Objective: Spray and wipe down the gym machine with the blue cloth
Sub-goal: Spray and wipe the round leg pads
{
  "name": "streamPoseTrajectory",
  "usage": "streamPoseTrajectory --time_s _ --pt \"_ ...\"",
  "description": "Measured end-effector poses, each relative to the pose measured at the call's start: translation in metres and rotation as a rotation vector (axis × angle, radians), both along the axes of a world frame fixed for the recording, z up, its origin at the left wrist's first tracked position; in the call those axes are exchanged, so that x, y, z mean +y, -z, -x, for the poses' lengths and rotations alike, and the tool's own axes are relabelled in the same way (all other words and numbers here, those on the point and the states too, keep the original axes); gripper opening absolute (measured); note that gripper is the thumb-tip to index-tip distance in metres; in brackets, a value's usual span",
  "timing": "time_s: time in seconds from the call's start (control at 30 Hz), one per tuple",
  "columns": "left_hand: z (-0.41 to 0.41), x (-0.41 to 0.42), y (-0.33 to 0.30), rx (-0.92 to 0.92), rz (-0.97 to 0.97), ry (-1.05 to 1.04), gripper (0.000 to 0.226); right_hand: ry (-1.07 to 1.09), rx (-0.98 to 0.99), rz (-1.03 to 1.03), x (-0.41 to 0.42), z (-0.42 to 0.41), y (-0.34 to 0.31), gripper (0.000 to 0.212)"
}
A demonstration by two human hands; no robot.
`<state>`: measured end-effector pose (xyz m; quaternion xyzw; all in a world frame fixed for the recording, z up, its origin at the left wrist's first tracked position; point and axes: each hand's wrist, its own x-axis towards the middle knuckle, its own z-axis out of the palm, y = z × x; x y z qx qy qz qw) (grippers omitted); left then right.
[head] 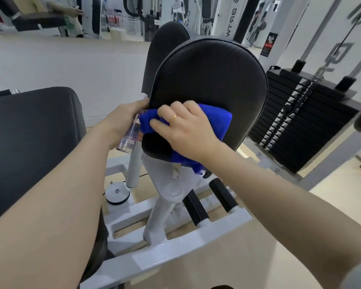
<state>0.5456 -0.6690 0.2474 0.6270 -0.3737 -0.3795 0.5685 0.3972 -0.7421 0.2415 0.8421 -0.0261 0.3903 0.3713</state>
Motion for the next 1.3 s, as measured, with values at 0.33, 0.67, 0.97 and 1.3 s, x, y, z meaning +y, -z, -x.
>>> streamPoseTrajectory --time_s 0.33,0.67,0.97,1.3 --pt "0.002 -0.001 -0.001 0.042 0.008 -0.008 0.035 -0.025 0.139 0.012 -0.004 0.02 0.032 0.037" --pt "0.006 0.001 -0.001 0.028 0.006 -0.024 0.034 0.124 -0.298 -0.103 -0.007 0.015 -0.001 0.025" --pt "0.006 0.006 -0.004 -0.023 -0.044 -0.036 0.037 0.24 -0.421 0.003 -0.037 0.074 -0.036 0.02" --pt "0.003 0.009 0.002 -0.045 0.008 -0.112 0.033 0.241 0.335 -0.09 -0.028 0.108 0.075 0.04"
